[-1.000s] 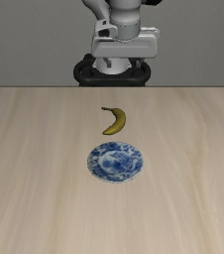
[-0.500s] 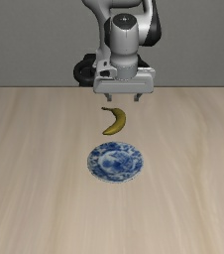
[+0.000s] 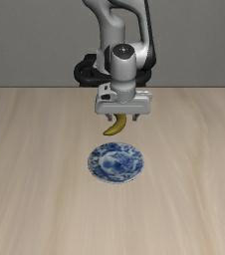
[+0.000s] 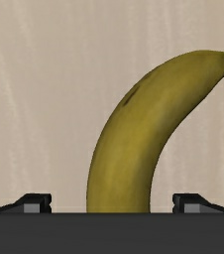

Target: Pick the banana on the table and place it on the plate

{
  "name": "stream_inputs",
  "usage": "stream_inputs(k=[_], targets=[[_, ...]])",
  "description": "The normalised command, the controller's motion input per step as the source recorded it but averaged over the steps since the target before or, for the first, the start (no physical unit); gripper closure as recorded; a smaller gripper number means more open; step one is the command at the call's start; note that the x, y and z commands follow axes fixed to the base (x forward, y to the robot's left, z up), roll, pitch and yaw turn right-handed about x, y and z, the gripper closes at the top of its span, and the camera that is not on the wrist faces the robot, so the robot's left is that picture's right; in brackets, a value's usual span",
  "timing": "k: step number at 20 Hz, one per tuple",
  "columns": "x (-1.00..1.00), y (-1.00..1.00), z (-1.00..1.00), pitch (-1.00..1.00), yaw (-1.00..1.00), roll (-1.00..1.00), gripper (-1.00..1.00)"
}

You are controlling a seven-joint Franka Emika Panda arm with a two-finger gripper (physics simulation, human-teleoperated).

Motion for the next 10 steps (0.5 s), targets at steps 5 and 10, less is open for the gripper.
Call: stream_inputs(k=[5, 10], targets=[[0.00, 0.00, 0.00, 0.00, 0.00, 0.00, 1.00], [0.00, 0.00, 0.00, 0.00, 0.00, 0.00, 1.00]])
